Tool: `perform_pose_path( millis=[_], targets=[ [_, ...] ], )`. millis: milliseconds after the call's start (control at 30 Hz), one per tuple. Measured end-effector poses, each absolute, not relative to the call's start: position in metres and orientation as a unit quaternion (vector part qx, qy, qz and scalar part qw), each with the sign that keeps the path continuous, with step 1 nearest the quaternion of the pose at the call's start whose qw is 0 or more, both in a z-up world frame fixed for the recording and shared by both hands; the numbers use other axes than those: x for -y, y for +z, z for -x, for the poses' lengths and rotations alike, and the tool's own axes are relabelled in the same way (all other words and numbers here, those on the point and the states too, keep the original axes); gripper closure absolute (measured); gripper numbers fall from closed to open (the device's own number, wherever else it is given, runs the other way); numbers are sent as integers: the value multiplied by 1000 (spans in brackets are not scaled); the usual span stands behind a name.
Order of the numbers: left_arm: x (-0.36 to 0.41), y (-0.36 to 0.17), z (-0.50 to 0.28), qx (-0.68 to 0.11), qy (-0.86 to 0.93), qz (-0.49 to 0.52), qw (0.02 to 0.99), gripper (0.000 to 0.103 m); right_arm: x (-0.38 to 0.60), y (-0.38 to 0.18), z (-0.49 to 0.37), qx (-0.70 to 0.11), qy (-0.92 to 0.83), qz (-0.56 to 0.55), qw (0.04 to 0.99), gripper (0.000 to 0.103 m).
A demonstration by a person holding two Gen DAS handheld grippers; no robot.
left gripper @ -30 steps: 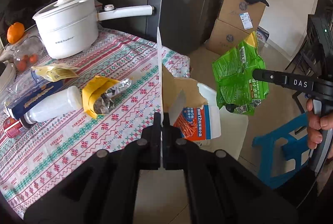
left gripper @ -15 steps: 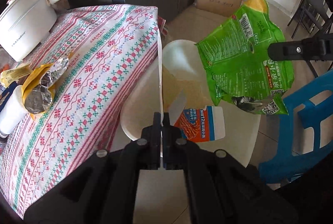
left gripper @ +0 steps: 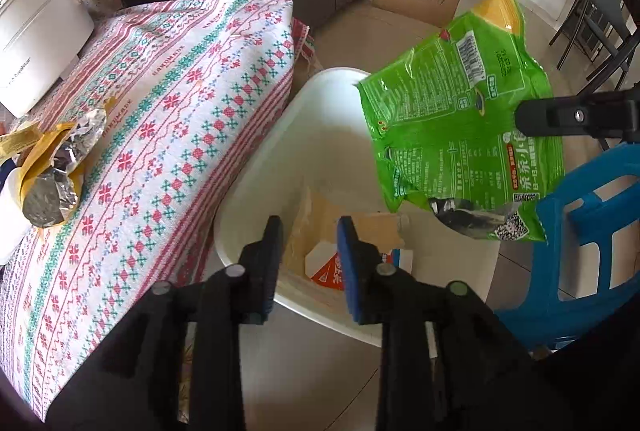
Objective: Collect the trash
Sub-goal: 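Carry both bags over the white bin and open both tools to drop them, then grasp the translucent plastic bottle on the table with the left tool and lift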
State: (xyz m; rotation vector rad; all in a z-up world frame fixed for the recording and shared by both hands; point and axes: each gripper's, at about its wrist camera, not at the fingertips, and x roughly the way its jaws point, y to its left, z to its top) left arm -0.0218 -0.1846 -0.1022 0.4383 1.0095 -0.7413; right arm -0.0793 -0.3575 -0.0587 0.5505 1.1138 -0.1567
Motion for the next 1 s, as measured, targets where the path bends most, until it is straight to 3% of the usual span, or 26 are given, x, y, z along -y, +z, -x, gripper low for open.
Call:
perform_pose_path(
  millis=[100,267,367,433,500,733,1000],
  targets=[
    [171,-90,17,-472,-339,-185,792,67,356,-63,77,-530,-68,-260,804,99],
    [143,-67,7,-465,-324,-148,811,38,349,-68,70,-539,-59,-258,799,98],
    [128,-54,2,-458,-308,-130,824,27,349,-65,66,-534,-54,-280,796,88],
    [114,-45,0,-457,-297,-116,830,21,349,-60,65,-523,-49,-295,798,67],
    [99,-39,-9,-457,-285,-106,836,19,347,-52,65,-510,-53,-295,806,53],
    [47,-18,-29,-447,-245,-93,855,8,326,-32,54,-491,-63,-264,828,40],
    [11,-14,-62,-432,-259,-194,842,8,300,-18,36,-478,-58,-235,845,32]
  ],
)
